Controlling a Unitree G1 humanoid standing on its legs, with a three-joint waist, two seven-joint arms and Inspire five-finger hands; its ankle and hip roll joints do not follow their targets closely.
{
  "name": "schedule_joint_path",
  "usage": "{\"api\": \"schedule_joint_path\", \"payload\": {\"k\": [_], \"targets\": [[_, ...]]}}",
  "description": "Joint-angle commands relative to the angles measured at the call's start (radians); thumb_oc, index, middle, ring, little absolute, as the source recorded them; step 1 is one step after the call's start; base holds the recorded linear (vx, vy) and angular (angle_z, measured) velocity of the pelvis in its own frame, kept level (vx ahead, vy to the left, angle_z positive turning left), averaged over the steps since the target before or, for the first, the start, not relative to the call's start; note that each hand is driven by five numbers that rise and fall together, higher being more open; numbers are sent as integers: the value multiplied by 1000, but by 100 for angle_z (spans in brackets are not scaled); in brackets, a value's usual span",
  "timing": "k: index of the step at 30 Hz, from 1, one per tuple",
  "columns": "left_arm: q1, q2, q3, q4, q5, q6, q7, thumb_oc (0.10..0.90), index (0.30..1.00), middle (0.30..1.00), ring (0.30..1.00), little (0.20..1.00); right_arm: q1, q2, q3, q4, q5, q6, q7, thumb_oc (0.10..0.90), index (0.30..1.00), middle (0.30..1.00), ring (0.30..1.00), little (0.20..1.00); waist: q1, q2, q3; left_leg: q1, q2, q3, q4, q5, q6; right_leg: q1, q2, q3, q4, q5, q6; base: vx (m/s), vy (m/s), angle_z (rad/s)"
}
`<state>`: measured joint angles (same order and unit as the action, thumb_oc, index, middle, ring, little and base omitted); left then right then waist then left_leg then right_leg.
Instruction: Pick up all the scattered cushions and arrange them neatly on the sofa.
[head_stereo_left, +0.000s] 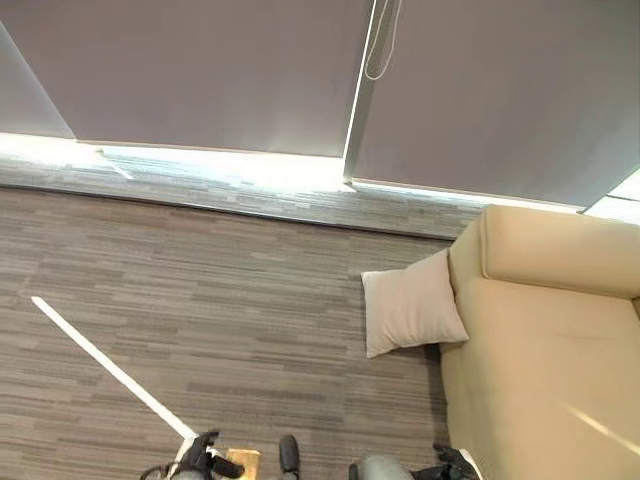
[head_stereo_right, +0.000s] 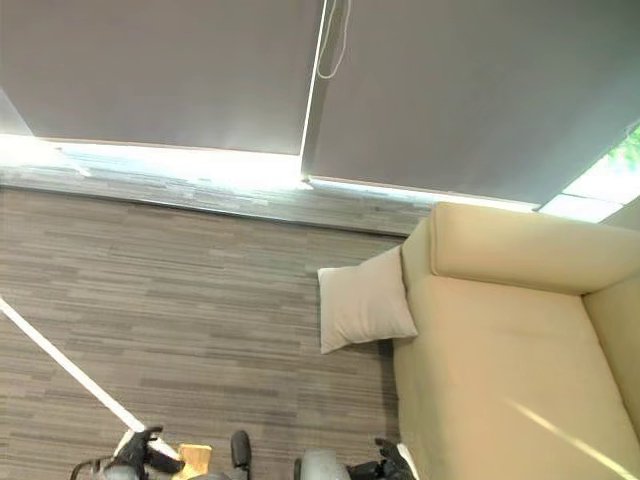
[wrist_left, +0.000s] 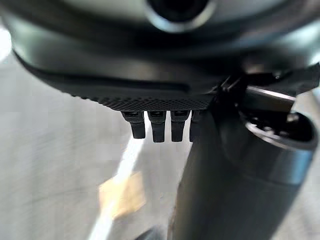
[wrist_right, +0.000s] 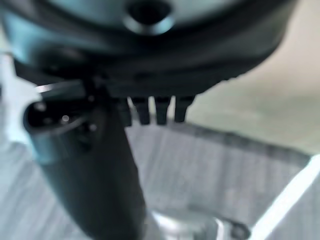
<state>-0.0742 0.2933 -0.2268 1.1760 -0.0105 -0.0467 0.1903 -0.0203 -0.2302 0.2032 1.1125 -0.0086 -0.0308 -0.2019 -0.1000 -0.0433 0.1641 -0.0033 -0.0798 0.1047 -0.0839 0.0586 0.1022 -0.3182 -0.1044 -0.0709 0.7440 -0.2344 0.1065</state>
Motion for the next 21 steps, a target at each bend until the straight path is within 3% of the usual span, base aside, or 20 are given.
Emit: {"api": "schedule_joint_path", "payload": {"k": [1, 3, 5, 8, 10, 11, 12, 13, 14, 17, 19, 21], "targets": [[43, 17, 29, 6, -11, -5, 2, 800, 900, 900, 900, 900, -45, -45, 11, -34, -20, -16, -18, 800, 900, 900, 900, 900, -18, -25, -1, -21, 50, 23, 110, -180, -77, 62, 48, -47, -443, 196, 0, 352, 15, -16], [38, 17, 29, 10, -11, -4, 1, 800, 900, 900, 900, 900, -47, -49, 10, -29, -20, -13, -17, 800, 900, 900, 900, 900, -29, -27, 5, 4, 41, 12, 106, -194, -79, 57, 56, -63, -508, 208, 6, 257, 8, -7], [29, 11, 29, 24, -1, -6, -2, 800, 900, 900, 900, 900, -43, -50, 12, -17, -27, -5, -16, 800, 900, 900, 900, 900, -50, -38, 11, 59, 12, -12, 98, -228, -84, 32, 73, -95, -650, 255, 26, 402, -16, 26], [44, 3, 33, 33, 9, -11, -8, 800, 900, 900, 900, 900, -26, -55, 10, -20, -28, -6, -21, 800, 900, 900, 900, 900, -53, -42, -1, 95, -5, -22, 110, -269, -86, 64, 65, -100, -697, 265, 15, 356, -54, 45], [61, -10, 27, 40, 18, -9, -11, 800, 900, 900, 900, 900, -7, -58, -6, -29, -15, -9, -18, 800, 900, 900, 900, 900, -67, -38, -16, 104, 2, -23, 139, -290, -103, 79, 75, -64, -690, 271, -2, 353, -83, 32], [63, -25, 17, 40, 27, -12, -13, 800, 900, 900, 900, 900, 2, -63, -19, -46, -8, -16, -23, 800, 900, 900, 900, 900, -76, -24, -22, 94, 18, 1, 206, -269, -143, 119, 68, -88, -720, 273, -10, 275, -84, 46], [63, -25, 17, 40, 27, -12, -13, 800, 900, 900, 900, 900, 2, -63, -19, -47, -8, -16, -23, 800, 900, 900, 900, 900, -77, -24, -22, 93, 19, 0, 209, -270, -143, 120, 68, -89, -721, 274, -10, 215, -82, 51], [62, -29, 8, 33, 31, -13, -13, 800, 900, 900, 900, 900, -2, -66, -19, -52, -6, -18, -25, 800, 900, 900, 900, 900, -80, -23, -21, 65, 27, 10, 294, -237, -165, 137, 70, -84, -730, 275, -18, 223, -102, 42], [51, -30, -2, -9, 13, -18, -18, 800, 900, 900, 900, 900, -6, -78, -20, -62, -4, -19, -28, 800, 900, 900, 900, 900, -71, -39, -16, -34, 68, 65, 512, -168, -209, 208, 60, -86, -772, 260, -39, 290, -115, 27], [45, -30, -10, -39, -5, -17, -22, 800, 900, 900, 900, 900, -13, -83, -14, -45, 0, -8, -26, 800, 900, 900, 900, 900, -47, -61, -12, -115, 83, 91, 538, -205, -174, 251, 49, -60, -791, 244, -44, 232, -33, -17], [49, -32, -13, -34, -2, -13, -26, 800, 900, 900, 900, 900, -15, -86, -10, -35, -3, -6, -25, 800, 900, 900, 900, 900, -33, -73, -17, -145, 75, 72, 470, -239, -151, 270, 49, -39, -800, 231, -35, 217, 22, -58], [53, -34, -10, -25, -5, -11, -32, 800, 900, 900, 900, 900, -14, -87, -9, -31, -4, -6, -24, 800, 900, 900, 900, 900, -21, -72, -16, -153, 79, 38, 376, -229, -148, 290, 56, -12, -802, 213, -31, 211, 53, -46]]}}
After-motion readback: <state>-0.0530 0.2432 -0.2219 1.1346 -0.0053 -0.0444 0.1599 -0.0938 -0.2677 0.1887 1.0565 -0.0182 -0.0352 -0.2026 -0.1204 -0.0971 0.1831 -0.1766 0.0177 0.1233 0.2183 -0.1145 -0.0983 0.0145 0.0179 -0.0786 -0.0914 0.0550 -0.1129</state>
